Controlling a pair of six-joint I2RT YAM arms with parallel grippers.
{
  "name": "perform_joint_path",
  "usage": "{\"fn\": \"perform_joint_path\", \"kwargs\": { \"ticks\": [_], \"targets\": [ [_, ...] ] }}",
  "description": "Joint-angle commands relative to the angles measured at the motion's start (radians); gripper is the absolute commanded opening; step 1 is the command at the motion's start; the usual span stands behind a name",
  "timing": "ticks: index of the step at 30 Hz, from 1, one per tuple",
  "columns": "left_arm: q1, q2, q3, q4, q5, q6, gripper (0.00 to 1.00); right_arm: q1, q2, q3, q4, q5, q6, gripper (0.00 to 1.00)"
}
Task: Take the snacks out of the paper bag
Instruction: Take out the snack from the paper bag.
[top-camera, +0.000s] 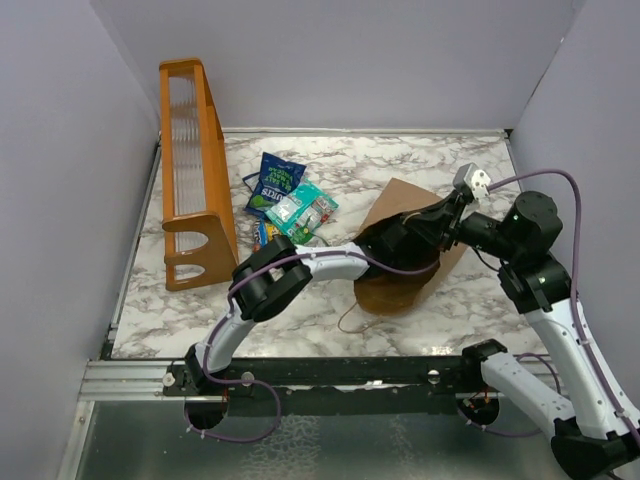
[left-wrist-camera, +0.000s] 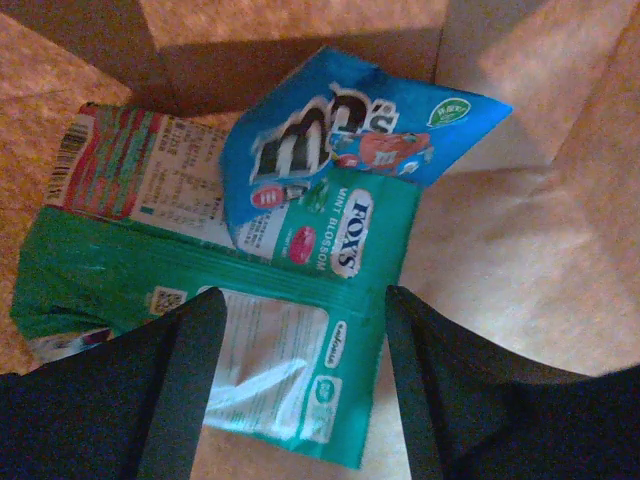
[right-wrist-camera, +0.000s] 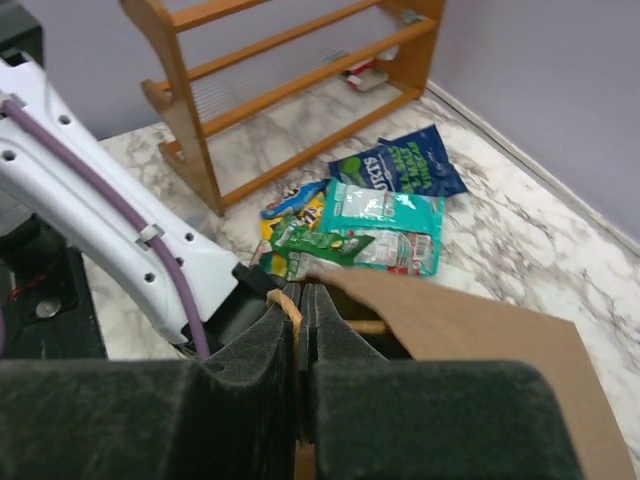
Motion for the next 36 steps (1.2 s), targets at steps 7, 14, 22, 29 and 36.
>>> {"fn": "perform_joint_path", "kwargs": {
  "ticks": [7,14,22,29,36],
  "targets": [
    [-0.004,-0.108,-0.105,0.023,0.132,-0.081,0.72,0.008,-0.019,0.003,-0.045,0.371,0.127,0.02],
    [-0.005,-0.158,-0.106,0.004,0.061,-0.095,0.72,0.008,-0.034,-0.012,-0.051,0.37,0.124,0.02],
    [-0.005,-0.074,0.004,-0.131,-0.177,-0.01,0.72,0.008,-0.033,0.017,-0.067,0.341,0.095,0.02],
    [-0.005,0.001,0.072,-0.188,-0.315,0.022,0.73,0.008,-0.04,0.013,-0.067,0.327,0.088,0.02],
    [-0.003,0.079,0.112,-0.256,-0.291,-0.056,0.73,0.008,-0.048,0.017,-0.069,0.331,0.085,0.02]
  ]
}}
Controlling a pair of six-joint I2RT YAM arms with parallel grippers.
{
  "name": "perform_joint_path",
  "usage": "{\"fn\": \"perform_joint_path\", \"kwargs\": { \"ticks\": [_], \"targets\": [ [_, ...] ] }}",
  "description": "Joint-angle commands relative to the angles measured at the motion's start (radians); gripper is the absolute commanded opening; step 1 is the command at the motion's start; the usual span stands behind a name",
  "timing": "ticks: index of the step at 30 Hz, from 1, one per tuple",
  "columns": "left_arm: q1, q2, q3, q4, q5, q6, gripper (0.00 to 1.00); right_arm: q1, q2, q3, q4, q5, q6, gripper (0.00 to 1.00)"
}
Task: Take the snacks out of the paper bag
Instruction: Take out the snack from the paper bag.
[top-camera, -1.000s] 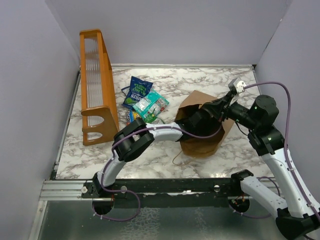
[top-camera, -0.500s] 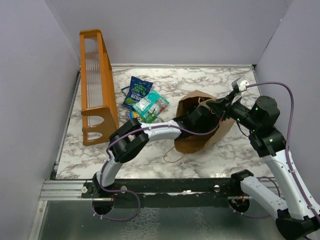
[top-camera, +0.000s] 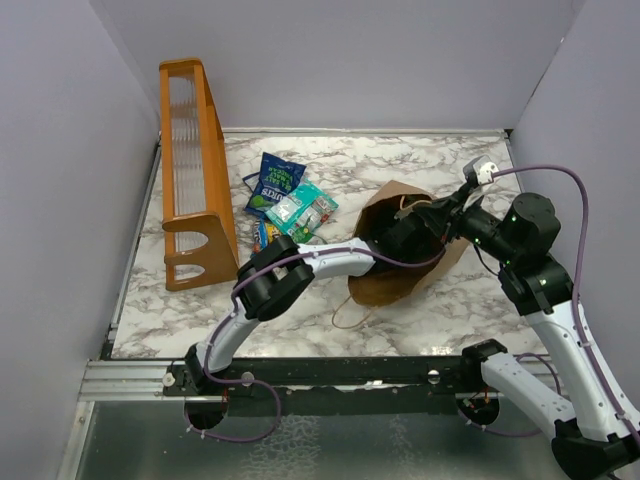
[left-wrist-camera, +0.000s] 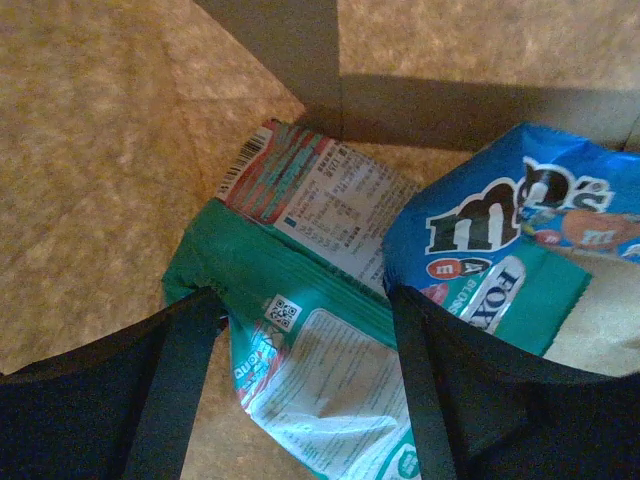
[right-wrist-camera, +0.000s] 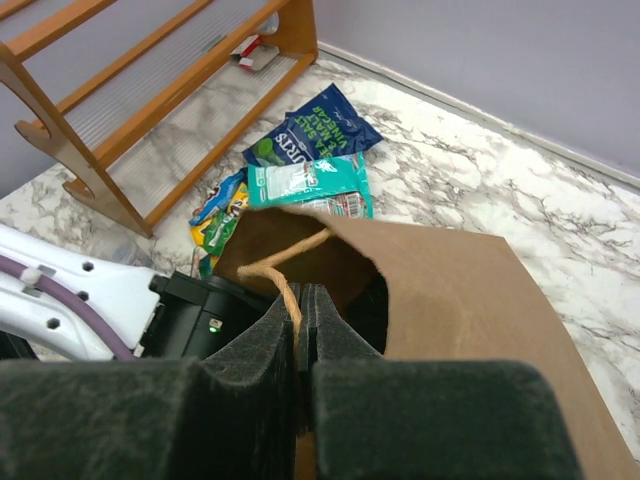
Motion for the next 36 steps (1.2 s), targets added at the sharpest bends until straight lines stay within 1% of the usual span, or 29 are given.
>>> {"fn": "perform_joint_path", "kwargs": {
  "ticks": [1,4,6,7,15,18,21,24,28,31,34,36],
  "targets": [
    [-0.001,0.068,0.04,-0.079,-0.012,-0.051,0.73,0.006,-0.015,0.029,-0.004,-0.011,-0.014,0.02],
    [-0.002,0.114,0.078,-0.122,0.005,-0.069,0.72,0.006,-0.02,0.028,-0.004,-0.009,-0.015,0.02],
    [-0.001,0.131,0.088,-0.134,0.022,-0.06,0.67,0.006,-0.021,0.028,-0.004,-0.007,-0.014,0.02],
    [-0.001,0.137,0.087,-0.137,0.017,-0.06,0.66,0.006,-0.022,0.029,-0.003,-0.006,-0.015,0.02],
    [-0.001,0.185,0.076,-0.171,0.05,-0.058,0.68,0.006,-0.024,0.036,-0.008,0.014,-0.024,0.02],
    [-0.001,0.189,0.043,-0.156,0.077,-0.06,0.67,0.006,-0.027,0.033,0.0,0.01,-0.021,0.02],
    [-0.002,0.196,0.02,-0.137,0.112,-0.044,0.58,0.006,-0.027,0.039,-0.002,0.024,-0.028,0.02],
    [-0.001,0.21,0.02,-0.141,0.134,-0.032,0.42,0.006,-0.026,0.049,-0.008,0.03,-0.035,0.02],
    [-0.001,0.2,0.031,-0.163,0.15,-0.032,0.26,0.006,-0.027,0.047,-0.008,0.032,-0.035,0.02],
    [-0.002,0.157,0.032,-0.179,0.155,-0.03,0.12,0.006,-0.032,0.035,0.0,0.034,-0.035,0.02],
    [-0.002,0.078,0.007,-0.172,0.164,-0.026,0.02,0.006,-0.029,0.025,0.001,0.042,-0.034,0.02],
    [-0.005,0.016,-0.021,-0.152,0.184,-0.024,0.0,0.006,-0.023,0.02,-0.001,0.054,-0.028,0.02]
  ]
}}
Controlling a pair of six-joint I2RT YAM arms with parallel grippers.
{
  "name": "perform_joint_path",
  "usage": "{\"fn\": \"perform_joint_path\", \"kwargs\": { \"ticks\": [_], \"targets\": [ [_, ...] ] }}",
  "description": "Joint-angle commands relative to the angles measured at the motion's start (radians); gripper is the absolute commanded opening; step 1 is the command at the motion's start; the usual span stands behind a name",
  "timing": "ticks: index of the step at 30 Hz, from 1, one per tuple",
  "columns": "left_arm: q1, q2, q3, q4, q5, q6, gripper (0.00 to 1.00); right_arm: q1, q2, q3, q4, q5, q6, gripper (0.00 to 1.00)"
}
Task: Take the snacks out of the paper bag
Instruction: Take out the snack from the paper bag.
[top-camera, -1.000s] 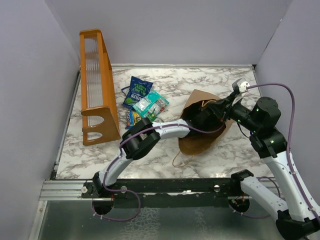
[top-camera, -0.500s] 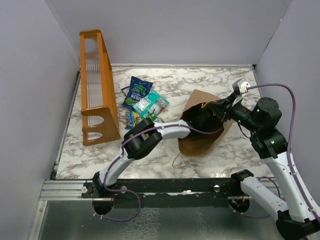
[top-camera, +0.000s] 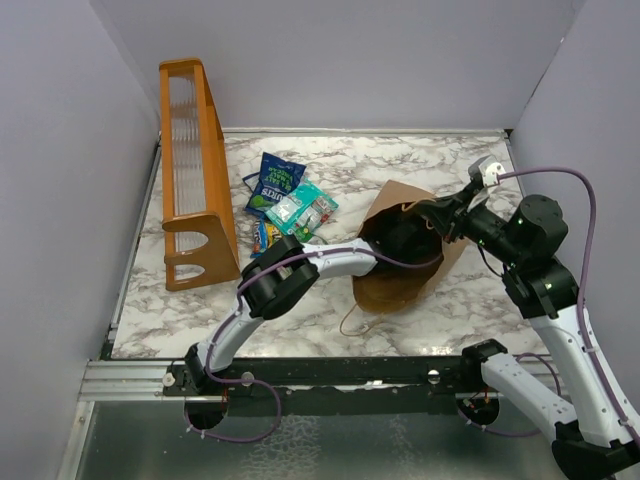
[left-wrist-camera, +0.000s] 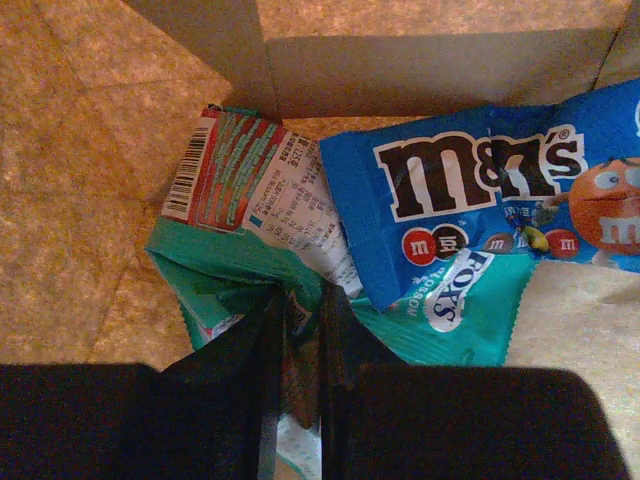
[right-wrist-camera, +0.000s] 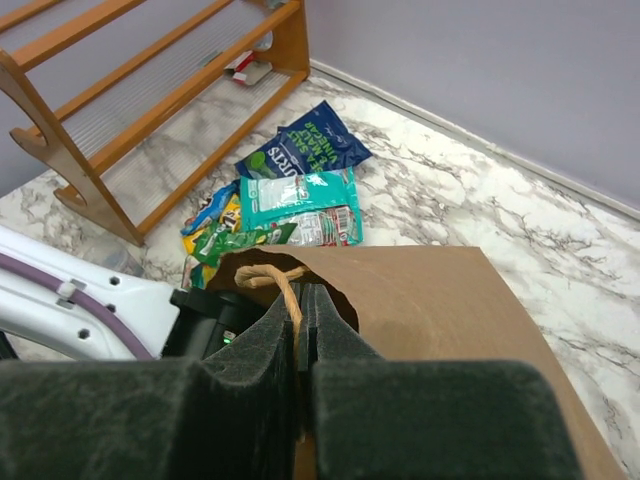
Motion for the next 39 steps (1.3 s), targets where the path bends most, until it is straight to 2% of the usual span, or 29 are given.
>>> {"fn": "perform_joint_path", "kwargs": {
  "ticks": [1,8,13,22,39],
  "targets": [
    [-0.008,-0.1,-0.097,-0.135,0.118,0.005,0.0,0.006,0.003,-0.001,0.002,0.049,0.007,0.02],
    [-0.027,-0.233,-0.167,-0.091,0.181,-0.015,0.0,0.006,0.018,-0.017,0.021,0.085,0.015,0.02],
    [-0.047,-0.261,-0.19,-0.087,0.16,-0.012,0.0,0.006,0.032,0.011,0.038,0.117,0.024,0.02],
    [-0.084,-0.337,-0.183,-0.169,0.149,-0.037,0.0,0.006,0.076,0.061,0.039,0.179,-0.003,0.02],
    [-0.094,-0.691,-0.28,-0.187,0.21,-0.059,0.0,0.006,0.034,0.01,0.048,0.231,-0.032,0.02]
  ]
}}
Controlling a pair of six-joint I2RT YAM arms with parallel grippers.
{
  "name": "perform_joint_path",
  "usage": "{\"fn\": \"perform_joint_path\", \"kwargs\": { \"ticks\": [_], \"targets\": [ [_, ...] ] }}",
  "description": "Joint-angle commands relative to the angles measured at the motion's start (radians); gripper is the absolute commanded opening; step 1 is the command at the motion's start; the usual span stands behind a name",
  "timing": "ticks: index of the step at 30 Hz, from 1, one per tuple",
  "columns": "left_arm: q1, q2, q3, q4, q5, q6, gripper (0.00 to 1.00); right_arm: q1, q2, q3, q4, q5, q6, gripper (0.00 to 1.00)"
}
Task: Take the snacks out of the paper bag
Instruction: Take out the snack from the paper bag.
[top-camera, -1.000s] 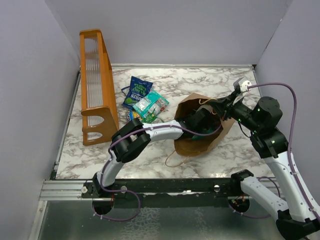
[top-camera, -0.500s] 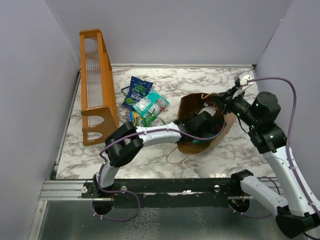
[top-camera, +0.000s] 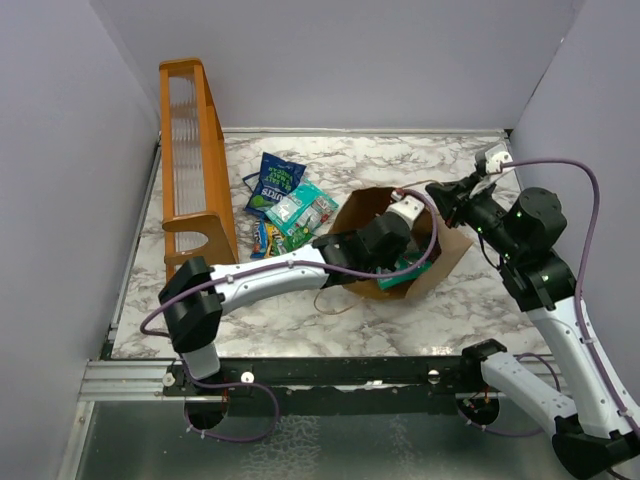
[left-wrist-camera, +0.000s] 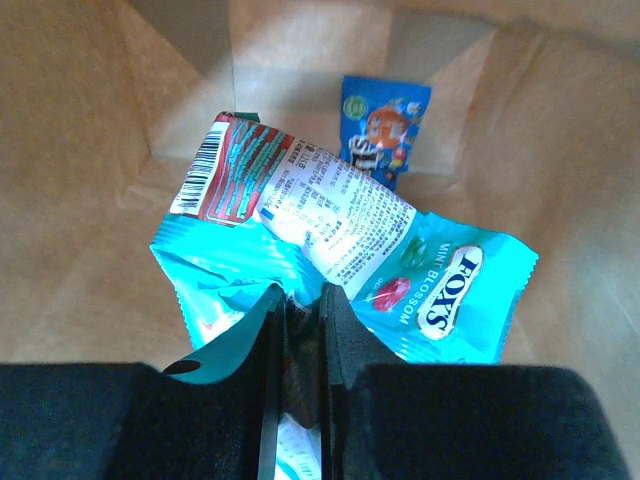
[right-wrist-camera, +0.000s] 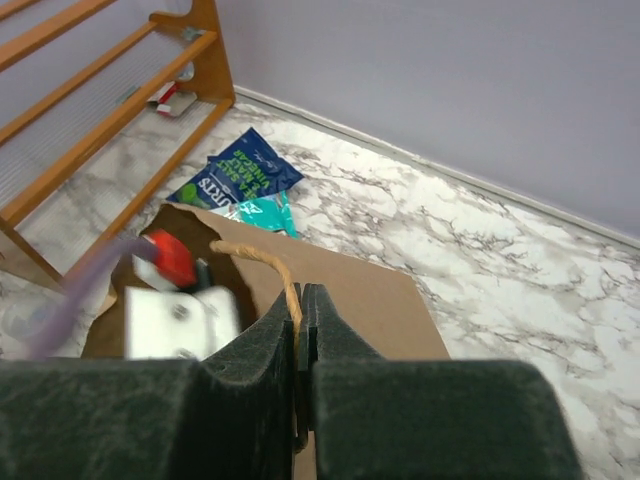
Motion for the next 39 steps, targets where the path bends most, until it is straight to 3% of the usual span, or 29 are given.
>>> {"fn": "perform_joint_path", "kwargs": {
  "ticks": [1,13,23,26,31,33,36,39],
  "targets": [
    [-0.006,-0.157,0.004,0.053,0.04,-0.006,0.0,0.002,-0.021,-0.028,-0.007,0.057,-0.023,0.02],
    [-0.006,-0.353,-0.039,0.038,0.103,0.041,0.0,0.001,-0.037,-0.017,-0.017,0.067,-0.028,0.02],
    [-0.005,-0.68,-0.105,0.03,0.14,0.289,0.0,0.001,-0.085,-0.049,0.011,0.115,-0.022,0.02],
    [-0.005,-0.73,-0.084,-0.017,0.044,0.341,0.0,0.001,-0.089,-0.047,0.011,0.119,-0.019,0.02],
    [-0.003,-0.724,-0.071,-0.03,-0.36,0.361,0.0,0.001,-0.116,-0.065,0.029,0.102,-0.019,0.02],
    [0.007,-0.685,-0.052,-0.047,-0.458,0.365,0.0,0.001,-0.129,-0.071,0.036,0.095,-0.023,0.02],
    [0.045,-0.617,0.007,-0.072,-0.51,0.341,0.0,0.001,-0.135,-0.068,0.026,0.096,-0.024,0.02],
    [0.143,-0.561,0.017,-0.073,-0.463,0.293,0.0,0.001,-0.144,-0.071,0.022,0.1,-0.025,0.02]
  ]
}}
